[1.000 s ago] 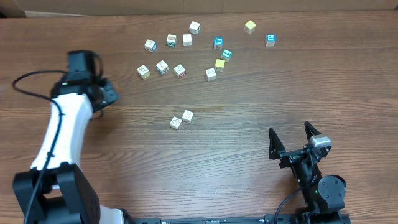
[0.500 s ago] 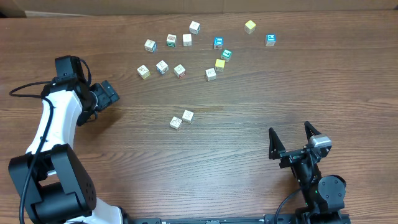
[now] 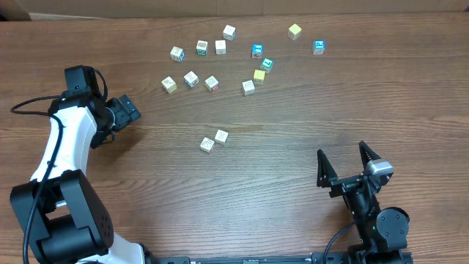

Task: Form a circle
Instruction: 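Swing the right gripper up and over to the arc's upper right blocks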

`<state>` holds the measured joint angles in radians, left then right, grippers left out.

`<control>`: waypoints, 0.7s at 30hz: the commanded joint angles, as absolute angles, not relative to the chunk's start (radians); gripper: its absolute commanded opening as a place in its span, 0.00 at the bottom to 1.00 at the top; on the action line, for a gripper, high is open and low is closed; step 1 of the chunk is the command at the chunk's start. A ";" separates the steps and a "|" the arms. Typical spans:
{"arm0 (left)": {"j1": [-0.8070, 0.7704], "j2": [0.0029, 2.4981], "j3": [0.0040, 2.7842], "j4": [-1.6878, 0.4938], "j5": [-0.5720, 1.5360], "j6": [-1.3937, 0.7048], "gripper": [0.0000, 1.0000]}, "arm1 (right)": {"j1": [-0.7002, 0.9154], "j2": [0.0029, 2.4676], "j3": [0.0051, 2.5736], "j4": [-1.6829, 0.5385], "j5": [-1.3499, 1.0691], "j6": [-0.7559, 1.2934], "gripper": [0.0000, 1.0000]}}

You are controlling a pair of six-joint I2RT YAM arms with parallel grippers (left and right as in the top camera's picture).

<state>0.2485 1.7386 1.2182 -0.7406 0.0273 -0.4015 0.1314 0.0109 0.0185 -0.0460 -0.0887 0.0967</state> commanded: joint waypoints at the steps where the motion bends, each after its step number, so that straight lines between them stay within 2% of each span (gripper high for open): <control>1: 0.247 1.746 1.222 -0.744 0.043 -0.408 0.99 | 0.128 0.003 0.063 -0.081 -0.113 0.157 1.00; 8: 0.247 1.746 1.222 -0.744 0.042 -0.408 1.00 | 0.128 0.105 0.383 -0.334 0.027 0.183 1.00; 21: 0.247 1.746 1.222 -0.744 0.043 -0.408 1.00 | 0.128 1.002 1.399 -0.808 -0.015 0.182 1.00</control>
<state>0.2485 1.7393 1.2182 -0.7433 0.0341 -0.4015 0.1307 0.8139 1.1938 -0.7357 0.0074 0.1795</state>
